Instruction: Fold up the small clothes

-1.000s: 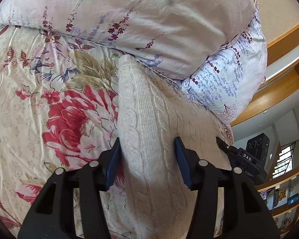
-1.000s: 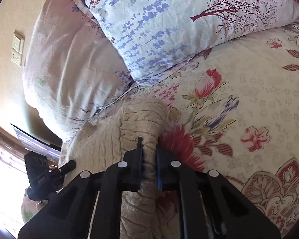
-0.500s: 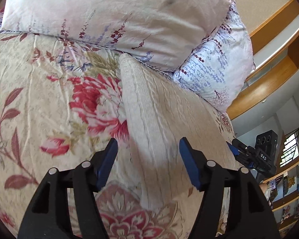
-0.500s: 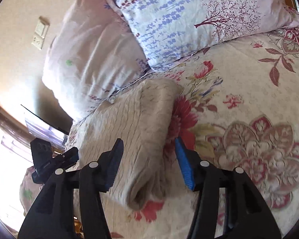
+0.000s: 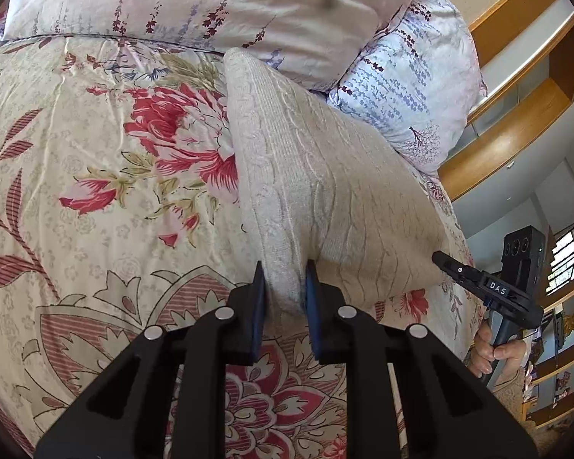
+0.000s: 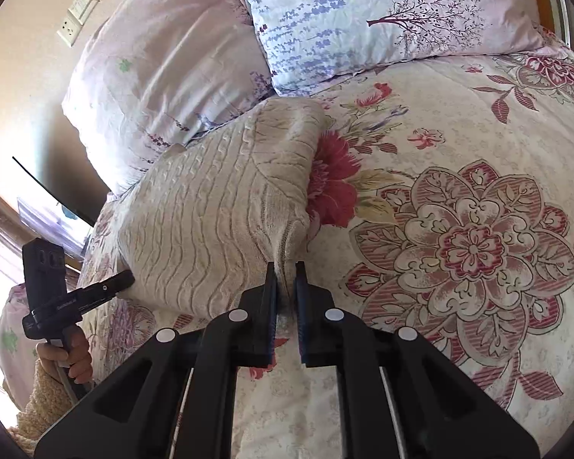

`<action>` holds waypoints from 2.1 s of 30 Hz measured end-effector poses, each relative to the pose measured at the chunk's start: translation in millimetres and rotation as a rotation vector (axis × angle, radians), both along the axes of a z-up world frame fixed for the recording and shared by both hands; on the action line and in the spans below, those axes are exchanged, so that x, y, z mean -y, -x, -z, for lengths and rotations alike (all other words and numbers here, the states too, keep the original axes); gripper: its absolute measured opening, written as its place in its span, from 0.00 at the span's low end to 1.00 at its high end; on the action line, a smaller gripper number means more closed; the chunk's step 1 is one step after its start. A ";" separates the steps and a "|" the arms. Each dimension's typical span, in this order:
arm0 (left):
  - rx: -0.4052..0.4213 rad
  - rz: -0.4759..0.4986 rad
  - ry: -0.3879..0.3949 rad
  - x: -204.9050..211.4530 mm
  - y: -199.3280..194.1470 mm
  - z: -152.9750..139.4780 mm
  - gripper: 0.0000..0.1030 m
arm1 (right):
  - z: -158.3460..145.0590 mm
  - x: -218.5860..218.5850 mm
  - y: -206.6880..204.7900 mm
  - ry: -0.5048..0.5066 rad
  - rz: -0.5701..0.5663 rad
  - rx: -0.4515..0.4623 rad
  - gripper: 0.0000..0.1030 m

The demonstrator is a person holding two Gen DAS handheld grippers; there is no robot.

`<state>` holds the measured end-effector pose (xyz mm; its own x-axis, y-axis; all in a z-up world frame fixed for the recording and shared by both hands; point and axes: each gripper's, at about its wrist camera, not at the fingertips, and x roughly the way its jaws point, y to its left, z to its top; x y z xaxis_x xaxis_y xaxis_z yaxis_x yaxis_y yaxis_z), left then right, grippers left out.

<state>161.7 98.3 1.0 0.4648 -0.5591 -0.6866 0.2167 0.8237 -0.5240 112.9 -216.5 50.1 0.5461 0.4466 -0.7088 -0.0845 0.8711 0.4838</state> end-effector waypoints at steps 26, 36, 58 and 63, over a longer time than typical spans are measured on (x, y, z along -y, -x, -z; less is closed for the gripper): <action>0.256 0.094 -0.299 91.2 17.0 -16.2 0.50 | -10.8 -62.8 -0.8 0.335 -0.056 0.150 0.42; 0.262 0.091 -0.389 104.8 15.1 -10.9 0.56 | -3.3 -61.3 -4.4 0.366 -0.054 0.134 0.45; 0.325 -0.171 -0.654 77.3 59.7 -14.0 0.98 | -9.0 -37.8 39.5 0.375 0.123 0.150 0.99; 0.229 -0.195 -0.587 58.8 64.9 -4.1 0.98 | 4.8 -53.6 45.6 0.354 0.084 0.112 0.99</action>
